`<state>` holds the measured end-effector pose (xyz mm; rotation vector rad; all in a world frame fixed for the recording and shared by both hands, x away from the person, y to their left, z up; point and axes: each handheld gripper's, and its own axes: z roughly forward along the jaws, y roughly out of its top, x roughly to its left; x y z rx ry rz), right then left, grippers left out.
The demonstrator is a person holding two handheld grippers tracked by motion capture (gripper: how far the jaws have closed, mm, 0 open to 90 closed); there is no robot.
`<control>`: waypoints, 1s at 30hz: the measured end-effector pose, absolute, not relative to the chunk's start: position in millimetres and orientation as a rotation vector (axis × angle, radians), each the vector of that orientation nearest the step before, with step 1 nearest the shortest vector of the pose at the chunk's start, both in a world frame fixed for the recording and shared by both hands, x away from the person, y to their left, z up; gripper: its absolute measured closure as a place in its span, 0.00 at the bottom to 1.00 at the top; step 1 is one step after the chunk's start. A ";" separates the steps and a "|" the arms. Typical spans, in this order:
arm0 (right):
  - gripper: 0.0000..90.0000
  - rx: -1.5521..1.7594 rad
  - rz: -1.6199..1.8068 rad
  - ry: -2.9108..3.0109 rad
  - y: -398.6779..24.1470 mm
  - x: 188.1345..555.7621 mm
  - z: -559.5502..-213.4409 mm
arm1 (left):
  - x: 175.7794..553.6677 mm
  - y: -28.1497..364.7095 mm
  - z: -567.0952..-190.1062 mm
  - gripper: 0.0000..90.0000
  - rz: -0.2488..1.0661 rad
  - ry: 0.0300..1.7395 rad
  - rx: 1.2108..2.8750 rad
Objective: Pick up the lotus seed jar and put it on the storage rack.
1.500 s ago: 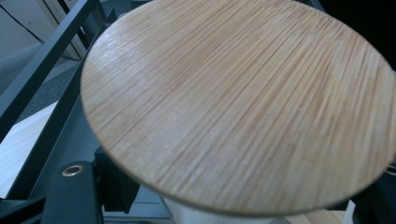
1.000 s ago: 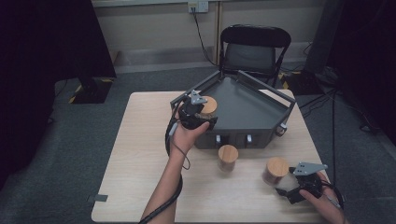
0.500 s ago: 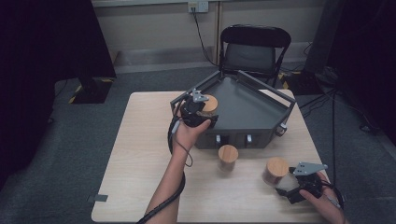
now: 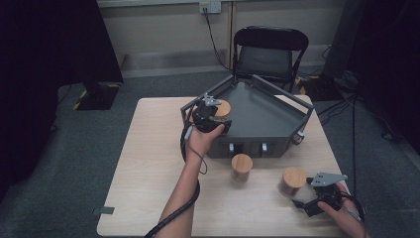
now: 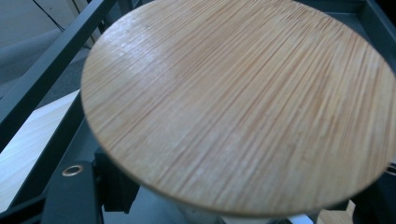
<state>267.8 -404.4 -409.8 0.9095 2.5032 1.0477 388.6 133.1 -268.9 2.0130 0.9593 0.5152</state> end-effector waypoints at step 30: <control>0.00 0.907 1.047 2.503 -404.5 267.9 -409.9 | 398.3 127.9 -280.3 0.29 0.521 1.014 2.009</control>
